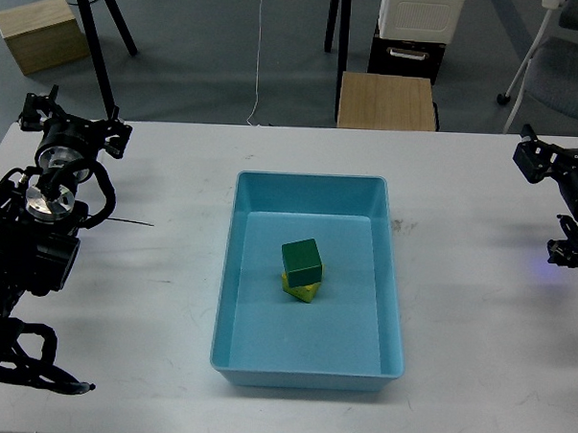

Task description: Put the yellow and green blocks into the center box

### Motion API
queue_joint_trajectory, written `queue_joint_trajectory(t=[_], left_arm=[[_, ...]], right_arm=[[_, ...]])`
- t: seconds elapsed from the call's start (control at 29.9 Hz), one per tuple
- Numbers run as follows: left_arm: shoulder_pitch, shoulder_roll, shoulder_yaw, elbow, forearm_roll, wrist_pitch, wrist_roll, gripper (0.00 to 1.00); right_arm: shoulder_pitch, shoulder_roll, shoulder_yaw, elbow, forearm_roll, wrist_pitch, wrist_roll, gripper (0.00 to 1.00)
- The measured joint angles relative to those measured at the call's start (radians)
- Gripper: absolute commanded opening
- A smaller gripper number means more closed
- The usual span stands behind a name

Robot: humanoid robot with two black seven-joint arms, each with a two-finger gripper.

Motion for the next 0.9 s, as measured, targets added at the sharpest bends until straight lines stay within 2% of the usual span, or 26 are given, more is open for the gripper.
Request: queue_joint_trajectory(t=[0.13, 0.3, 0.37, 0.53, 0.6, 0.9], left_arm=[[0.005, -0.001, -0.001, -0.001, -0.012, -0.010, 0.002, 1.00], [0.017, -0.003, -0.007, 0.001, -0.060, -0.008, 0.018, 1.00], [0.020, -0.003, -0.011, 0.001, -0.113, -0.006, 0.050, 1.00], [0.027, -0.003, -0.007, 0.001, -0.278, 0.011, 0.179, 1.00], [0.028, -0.003, -0.003, 0.001, -0.331, 0.021, 0.201, 1.00], [0.028, 0.000, -0.001, 0.001, -0.418, 0.024, 0.213, 1.00]], right_arm=[[0.007, 0.050, 0.035, -0.055, -0.049, 0.008, -0.051, 0.99], [0.005, 0.056, 0.036, -0.051, -0.128, 0.008, -0.060, 0.99], [-0.004, 0.056, 0.038, -0.051, -0.137, 0.009, -0.060, 0.99], [-0.018, 0.053, 0.044, -0.049, -0.139, 0.012, -0.061, 0.99], [-0.020, 0.053, 0.045, -0.048, -0.138, 0.013, -0.061, 0.99], [-0.022, 0.051, 0.064, -0.036, -0.137, 0.071, -0.061, 0.99]])
